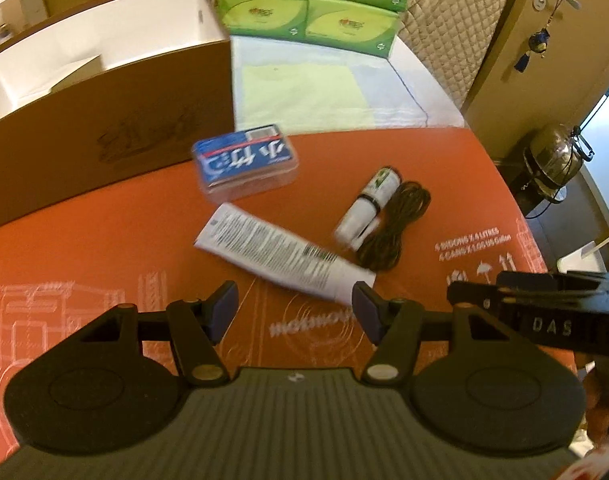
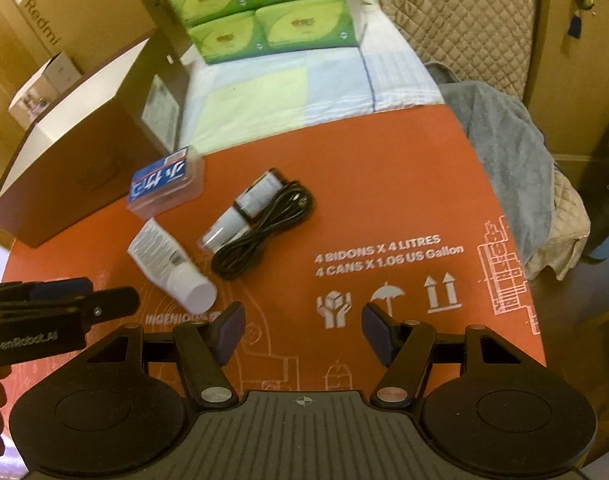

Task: Organize rigid objects
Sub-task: 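Move the left tool toward the white tube while the right tool approaches the brown bottle, then grasp the white tube with the left tool while the right tool reaches the brown bottle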

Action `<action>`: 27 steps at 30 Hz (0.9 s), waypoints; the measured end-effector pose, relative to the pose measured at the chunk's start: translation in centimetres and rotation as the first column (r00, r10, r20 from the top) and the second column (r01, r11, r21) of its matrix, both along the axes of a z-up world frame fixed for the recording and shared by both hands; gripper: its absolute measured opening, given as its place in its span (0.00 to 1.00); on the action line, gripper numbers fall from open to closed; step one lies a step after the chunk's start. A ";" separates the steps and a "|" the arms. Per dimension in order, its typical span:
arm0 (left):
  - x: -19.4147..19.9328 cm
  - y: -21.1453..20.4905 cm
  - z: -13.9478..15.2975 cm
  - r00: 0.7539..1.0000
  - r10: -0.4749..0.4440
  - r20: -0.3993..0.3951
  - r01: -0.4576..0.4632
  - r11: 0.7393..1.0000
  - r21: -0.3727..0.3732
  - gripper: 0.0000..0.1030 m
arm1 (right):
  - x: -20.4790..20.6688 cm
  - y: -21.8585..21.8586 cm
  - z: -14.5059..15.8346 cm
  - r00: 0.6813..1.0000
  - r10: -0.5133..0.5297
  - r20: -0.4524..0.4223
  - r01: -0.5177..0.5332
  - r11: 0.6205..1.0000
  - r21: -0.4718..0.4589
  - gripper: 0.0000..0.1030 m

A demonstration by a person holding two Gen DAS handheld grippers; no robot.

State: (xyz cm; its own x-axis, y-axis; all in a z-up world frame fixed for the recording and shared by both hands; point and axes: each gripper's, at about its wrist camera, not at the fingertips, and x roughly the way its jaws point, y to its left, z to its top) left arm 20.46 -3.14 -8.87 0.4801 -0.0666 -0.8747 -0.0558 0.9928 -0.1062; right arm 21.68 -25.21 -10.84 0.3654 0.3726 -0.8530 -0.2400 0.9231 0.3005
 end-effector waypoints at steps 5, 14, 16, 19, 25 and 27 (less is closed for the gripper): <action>2.3 -0.9 -0.9 1.000 -0.015 -0.009 0.015 1.000 0.003 0.57 | 0.7 -0.5 -0.3 1.000 -0.025 -0.010 0.025 1.000 -0.005 0.60; 4.5 -2.2 -3.2 0.998 -0.033 -0.051 0.038 0.995 0.089 0.57 | 1.5 -0.9 -1.0 0.998 -0.045 -0.041 0.044 0.999 -0.009 0.60; 4.5 -2.0 -3.6 0.997 -0.033 -0.063 0.040 0.993 0.112 0.58 | 1.6 -0.9 -1.2 0.998 -0.043 -0.046 0.043 0.999 -0.008 0.60; 4.2 -0.9 -3.8 0.997 -0.012 -0.071 0.021 0.991 0.133 0.57 | 2.0 -0.8 -1.4 0.998 -0.040 -0.051 0.039 0.999 -0.007 0.60; 3.0 2.3 -4.1 0.998 0.030 -0.064 -0.022 0.993 0.115 0.52 | 2.9 0.0 -1.5 0.999 -0.025 -0.042 0.026 1.000 0.006 0.60; 2.5 3.1 -4.2 0.997 0.039 -0.062 -0.031 0.993 0.116 0.49 | 3.2 0.4 -1.5 0.999 -0.022 -0.037 0.023 1.000 0.018 0.60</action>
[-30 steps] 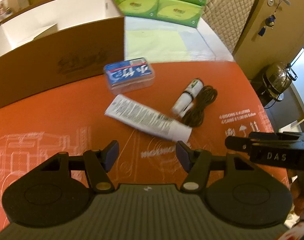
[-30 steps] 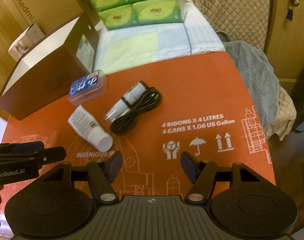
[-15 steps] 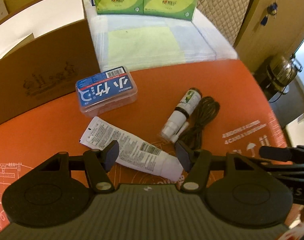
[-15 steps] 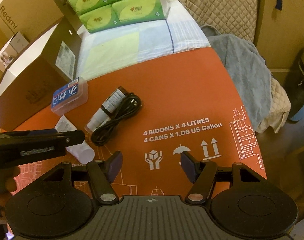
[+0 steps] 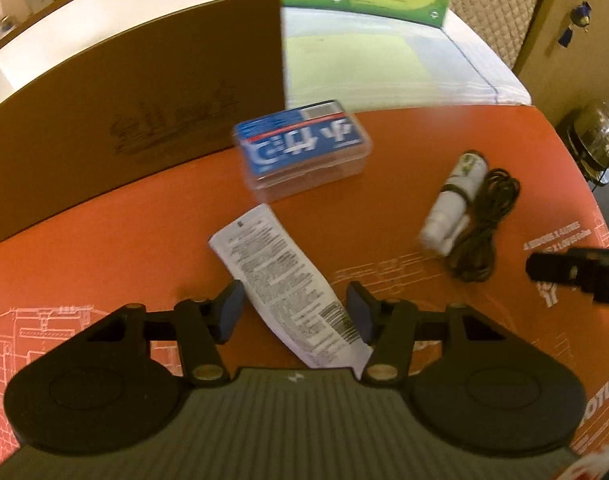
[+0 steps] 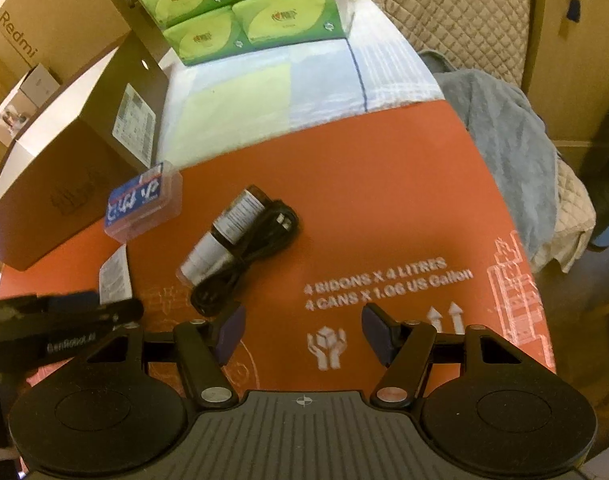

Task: Organize rigid objects
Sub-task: 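Grasp the white tube with the left tool while the right tool reaches the brown bottle, then grasp the black coiled cable with the right tool while the left tool lifts the white tube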

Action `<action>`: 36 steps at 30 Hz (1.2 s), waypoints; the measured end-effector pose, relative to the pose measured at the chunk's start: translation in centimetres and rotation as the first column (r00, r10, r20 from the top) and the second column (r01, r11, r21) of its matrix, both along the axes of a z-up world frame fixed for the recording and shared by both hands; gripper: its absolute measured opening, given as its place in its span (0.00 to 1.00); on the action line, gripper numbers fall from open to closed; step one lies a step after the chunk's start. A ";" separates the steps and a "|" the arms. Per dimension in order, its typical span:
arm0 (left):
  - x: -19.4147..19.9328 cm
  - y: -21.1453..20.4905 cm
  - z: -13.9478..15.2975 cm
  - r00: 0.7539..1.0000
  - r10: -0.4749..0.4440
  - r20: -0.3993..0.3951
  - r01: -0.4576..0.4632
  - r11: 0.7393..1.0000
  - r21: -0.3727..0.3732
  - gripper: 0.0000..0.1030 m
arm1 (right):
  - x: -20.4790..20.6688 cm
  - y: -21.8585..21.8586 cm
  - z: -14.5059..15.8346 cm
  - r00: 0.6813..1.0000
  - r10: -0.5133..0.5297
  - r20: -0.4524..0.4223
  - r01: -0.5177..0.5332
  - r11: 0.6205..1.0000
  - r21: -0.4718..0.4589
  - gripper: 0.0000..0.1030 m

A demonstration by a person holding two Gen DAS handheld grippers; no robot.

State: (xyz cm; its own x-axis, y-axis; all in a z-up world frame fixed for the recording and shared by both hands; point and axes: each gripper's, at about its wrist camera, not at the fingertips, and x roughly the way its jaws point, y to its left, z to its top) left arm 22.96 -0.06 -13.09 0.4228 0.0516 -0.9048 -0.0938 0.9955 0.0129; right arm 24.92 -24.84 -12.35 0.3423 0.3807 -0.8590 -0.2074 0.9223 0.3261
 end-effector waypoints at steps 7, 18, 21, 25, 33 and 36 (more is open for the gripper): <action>-1.1 2.2 0.0 0.999 0.038 -0.003 -0.038 0.999 -0.011 0.46 | 1.4 2.1 0.0 0.999 0.023 0.034 -0.024 1.000 0.019 0.59; -1.7 3.7 0.2 0.999 0.043 0.008 -0.043 0.999 -0.003 0.46 | 3.1 4.5 -1.2 0.997 0.024 0.069 -0.022 0.999 -0.024 0.33; -2.0 4.1 0.2 0.999 0.036 0.008 -0.036 0.999 0.001 0.46 | 2.8 4.8 -1.3 0.993 0.097 0.067 -0.094 0.995 -0.046 0.17; -2.5 4.7 0.3 1.000 0.028 0.003 -0.028 1.000 0.003 0.46 | 2.3 4.7 -1.2 0.981 0.184 0.067 -0.175 0.977 -0.126 0.12; -2.9 5.7 -0.2 0.999 0.033 -0.018 -0.033 0.999 -0.006 0.45 | 2.1 3.4 -1.5 0.978 0.194 0.075 -0.184 0.975 -0.126 0.16; -2.8 5.5 -0.3 0.999 0.036 -0.021 -0.036 0.999 -0.011 0.44 | 2.4 3.8 -1.4 0.979 0.186 0.085 -0.174 0.976 -0.132 0.19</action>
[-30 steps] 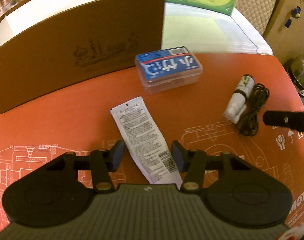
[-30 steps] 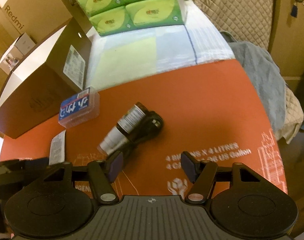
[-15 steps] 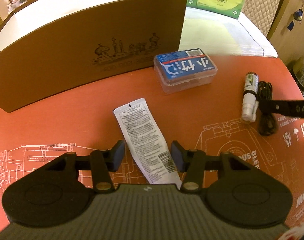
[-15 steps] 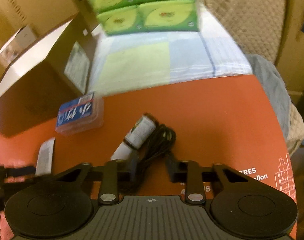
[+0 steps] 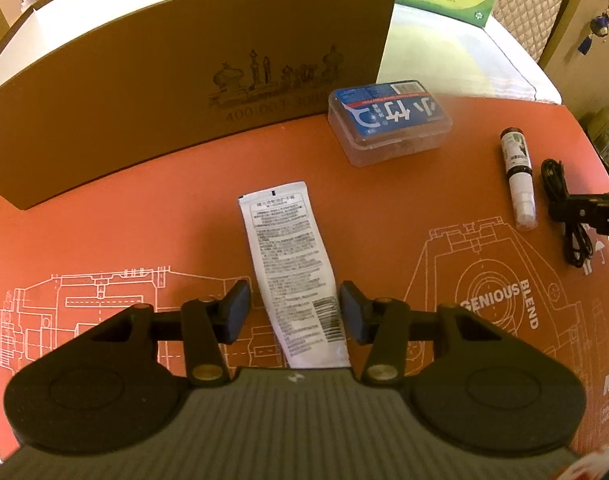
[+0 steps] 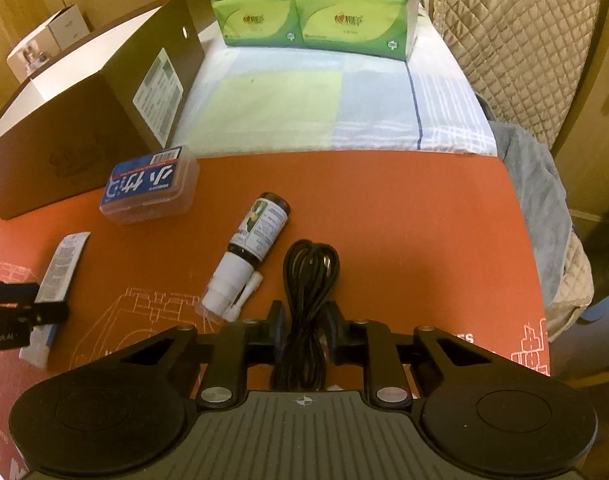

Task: Organize rigid objects
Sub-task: 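Grasp the black coiled cable with the right tool while the left tool lifts the white tube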

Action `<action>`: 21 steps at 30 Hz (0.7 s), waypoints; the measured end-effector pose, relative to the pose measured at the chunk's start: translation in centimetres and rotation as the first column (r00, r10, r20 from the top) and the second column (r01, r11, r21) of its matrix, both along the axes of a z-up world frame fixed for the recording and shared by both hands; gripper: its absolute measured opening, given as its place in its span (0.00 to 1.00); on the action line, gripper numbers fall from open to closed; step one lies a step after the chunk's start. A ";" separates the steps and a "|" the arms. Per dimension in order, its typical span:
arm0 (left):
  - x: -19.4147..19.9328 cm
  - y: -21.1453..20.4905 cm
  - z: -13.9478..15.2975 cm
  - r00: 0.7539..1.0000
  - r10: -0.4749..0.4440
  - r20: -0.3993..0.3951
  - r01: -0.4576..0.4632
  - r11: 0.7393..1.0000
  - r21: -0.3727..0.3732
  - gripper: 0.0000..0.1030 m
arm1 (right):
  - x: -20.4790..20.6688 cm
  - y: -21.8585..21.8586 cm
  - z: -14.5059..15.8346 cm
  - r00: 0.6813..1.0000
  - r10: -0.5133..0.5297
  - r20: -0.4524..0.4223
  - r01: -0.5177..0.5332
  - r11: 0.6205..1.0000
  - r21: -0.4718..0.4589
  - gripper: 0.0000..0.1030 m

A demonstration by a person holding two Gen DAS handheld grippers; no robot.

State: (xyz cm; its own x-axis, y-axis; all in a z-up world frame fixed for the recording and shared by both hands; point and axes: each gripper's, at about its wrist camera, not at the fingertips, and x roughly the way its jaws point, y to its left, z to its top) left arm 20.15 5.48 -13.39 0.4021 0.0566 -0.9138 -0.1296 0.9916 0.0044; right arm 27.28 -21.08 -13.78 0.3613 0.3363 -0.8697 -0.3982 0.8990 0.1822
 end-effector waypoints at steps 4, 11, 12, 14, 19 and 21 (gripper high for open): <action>0.0 0.1 0.0 1.000 0.015 -0.004 -0.015 1.000 -0.008 0.43 | 0.0 0.6 0.0 1.000 0.010 0.023 -0.009 1.000 -0.025 0.19; -0.5 0.3 0.0 1.000 0.013 -0.001 -0.013 1.000 -0.015 0.37 | -0.6 1.2 -0.2 0.998 0.026 0.059 -0.022 0.998 -0.066 0.19; -0.7 0.3 0.0 1.000 0.014 0.000 -0.014 1.000 -0.015 0.36 | -0.6 1.2 -0.2 0.998 0.026 0.061 -0.022 0.997 -0.069 0.19; -1.1 0.4 0.0 1.000 0.013 0.000 -0.013 1.000 -0.017 0.36 | -0.8 1.3 -0.2 0.997 0.034 0.064 -0.029 0.997 -0.077 0.18; -2.2 0.5 0.1 1.000 0.011 0.002 -0.011 1.000 -0.014 0.35 | -1.8 1.1 -0.2 0.995 0.068 0.067 -0.063 0.996 -0.068 0.12; -2.8 0.4 0.1 1.000 0.005 0.002 -0.005 1.000 -0.012 0.35 | -2.3 1.1 -0.2 0.995 0.081 0.061 -0.078 0.995 -0.058 0.12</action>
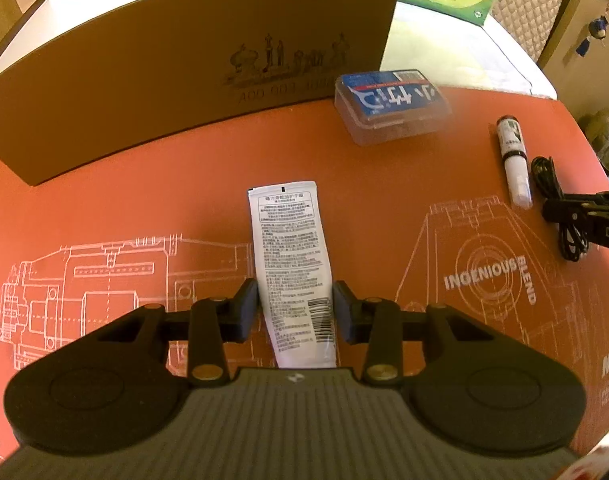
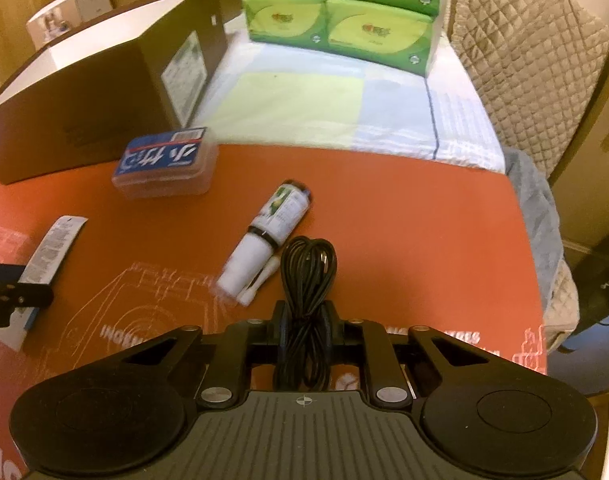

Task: Organize rigid objects
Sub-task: 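Grasp the black coiled cable with the right tool while the left tool lifts the white tube, then carry the white tube and black cable over the brown box and lower them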

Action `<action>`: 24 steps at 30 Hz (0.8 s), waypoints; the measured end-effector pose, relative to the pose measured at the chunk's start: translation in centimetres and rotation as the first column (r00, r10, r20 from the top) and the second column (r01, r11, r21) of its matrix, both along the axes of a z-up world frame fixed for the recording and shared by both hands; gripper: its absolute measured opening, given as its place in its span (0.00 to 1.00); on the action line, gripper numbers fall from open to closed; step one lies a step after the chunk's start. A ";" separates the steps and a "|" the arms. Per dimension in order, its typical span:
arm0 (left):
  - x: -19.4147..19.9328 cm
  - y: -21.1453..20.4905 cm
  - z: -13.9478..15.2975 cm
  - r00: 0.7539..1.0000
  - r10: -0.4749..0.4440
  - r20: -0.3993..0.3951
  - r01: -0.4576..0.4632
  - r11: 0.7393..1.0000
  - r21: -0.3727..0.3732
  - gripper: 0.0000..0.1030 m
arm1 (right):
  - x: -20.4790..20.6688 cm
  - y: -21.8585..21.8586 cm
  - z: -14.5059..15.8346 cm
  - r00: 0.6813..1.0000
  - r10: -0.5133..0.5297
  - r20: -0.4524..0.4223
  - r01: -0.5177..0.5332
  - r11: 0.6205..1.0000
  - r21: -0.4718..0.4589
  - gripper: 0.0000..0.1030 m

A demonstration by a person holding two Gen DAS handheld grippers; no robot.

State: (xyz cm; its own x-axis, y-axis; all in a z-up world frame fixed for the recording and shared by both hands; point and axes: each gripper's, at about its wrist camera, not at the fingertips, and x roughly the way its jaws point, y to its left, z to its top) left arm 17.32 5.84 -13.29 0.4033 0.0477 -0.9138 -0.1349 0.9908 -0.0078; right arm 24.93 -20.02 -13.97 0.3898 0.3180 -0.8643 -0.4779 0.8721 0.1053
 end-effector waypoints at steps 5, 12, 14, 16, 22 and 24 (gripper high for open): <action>-1.5 0.0 0.1 1.000 0.007 -0.002 -0.007 1.000 0.002 0.34 | -1.6 -0.2 0.1 1.000 0.021 -0.024 -0.020 0.999 0.027 0.12; -3.7 0.1 0.8 1.000 0.018 0.014 -0.018 1.000 0.002 0.34 | -3.8 -0.8 0.7 0.997 0.021 -0.073 -0.014 0.996 0.091 0.12; -4.2 0.1 1.3 0.999 0.024 0.026 -0.024 1.000 0.000 0.34 | -4.3 -0.8 1.2 0.997 0.027 -0.072 -0.019 0.994 0.110 0.12; -4.6 0.2 1.9 0.999 0.030 0.040 -0.030 1.000 -0.001 0.34 | -4.7 -0.7 1.7 0.997 0.034 -0.065 -0.026 0.992 0.124 0.12; -5.8 0.5 4.0 0.995 0.047 0.093 -0.047 0.999 -0.004 0.34 | -5.6 -0.1 3.8 0.998 0.058 -0.028 -0.052 0.985 0.167 0.12; -6.2 0.9 4.8 0.992 0.054 0.115 -0.054 0.999 -0.004 0.34 | -5.8 0.2 4.4 0.998 0.067 -0.017 -0.063 0.981 0.182 0.12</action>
State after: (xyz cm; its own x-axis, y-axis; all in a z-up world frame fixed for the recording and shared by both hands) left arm 11.13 6.71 -8.46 0.5024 0.0720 -0.8616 -0.1867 0.9820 -0.0268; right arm 19.14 -19.80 -9.58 0.3445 0.4940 -0.7983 -0.5284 0.8049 0.2701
